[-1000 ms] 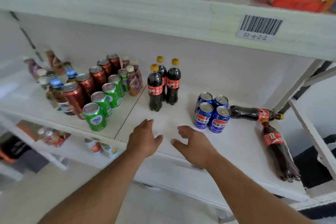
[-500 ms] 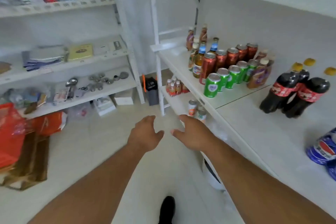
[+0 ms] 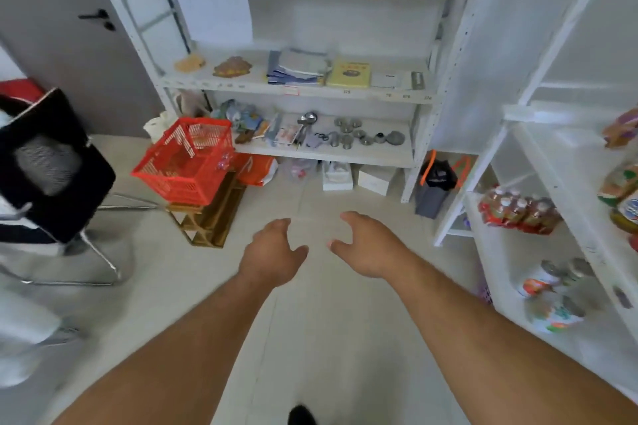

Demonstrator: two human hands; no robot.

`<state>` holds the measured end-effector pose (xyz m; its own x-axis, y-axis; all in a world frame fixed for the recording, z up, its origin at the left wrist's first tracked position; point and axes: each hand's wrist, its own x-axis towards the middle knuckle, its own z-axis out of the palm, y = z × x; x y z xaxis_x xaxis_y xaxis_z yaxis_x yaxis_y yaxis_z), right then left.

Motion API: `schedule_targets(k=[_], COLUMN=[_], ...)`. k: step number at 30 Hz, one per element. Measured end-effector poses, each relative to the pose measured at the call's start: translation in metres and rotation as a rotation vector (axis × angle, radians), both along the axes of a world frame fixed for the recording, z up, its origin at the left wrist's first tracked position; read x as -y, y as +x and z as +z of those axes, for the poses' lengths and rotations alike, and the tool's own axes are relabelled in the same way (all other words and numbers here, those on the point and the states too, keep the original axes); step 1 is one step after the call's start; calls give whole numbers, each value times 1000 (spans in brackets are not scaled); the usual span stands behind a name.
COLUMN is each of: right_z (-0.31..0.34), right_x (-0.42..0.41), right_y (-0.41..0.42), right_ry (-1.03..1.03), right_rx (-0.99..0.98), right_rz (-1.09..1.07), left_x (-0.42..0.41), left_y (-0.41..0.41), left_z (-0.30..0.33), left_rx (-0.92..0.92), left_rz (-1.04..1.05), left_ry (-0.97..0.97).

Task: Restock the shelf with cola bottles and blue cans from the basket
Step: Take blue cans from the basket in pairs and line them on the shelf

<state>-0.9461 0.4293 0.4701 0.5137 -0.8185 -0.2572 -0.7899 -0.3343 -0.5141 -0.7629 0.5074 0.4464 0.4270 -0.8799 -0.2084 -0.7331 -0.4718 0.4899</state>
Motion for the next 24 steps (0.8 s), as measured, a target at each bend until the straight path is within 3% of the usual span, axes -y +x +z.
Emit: schedule_targets(k=[13,24], right_z=[-6,-22], right_x=[102,267], right_y=[172,267], right_ry=[-15,47], right_rx=[-15,-39], right_rz=[169,246], left_x=[72,218], left_y=[157,234], left_z=[-12,-28], left_rx=[-29,-72], left_rz=[157,270], left_ry=[-3,72])
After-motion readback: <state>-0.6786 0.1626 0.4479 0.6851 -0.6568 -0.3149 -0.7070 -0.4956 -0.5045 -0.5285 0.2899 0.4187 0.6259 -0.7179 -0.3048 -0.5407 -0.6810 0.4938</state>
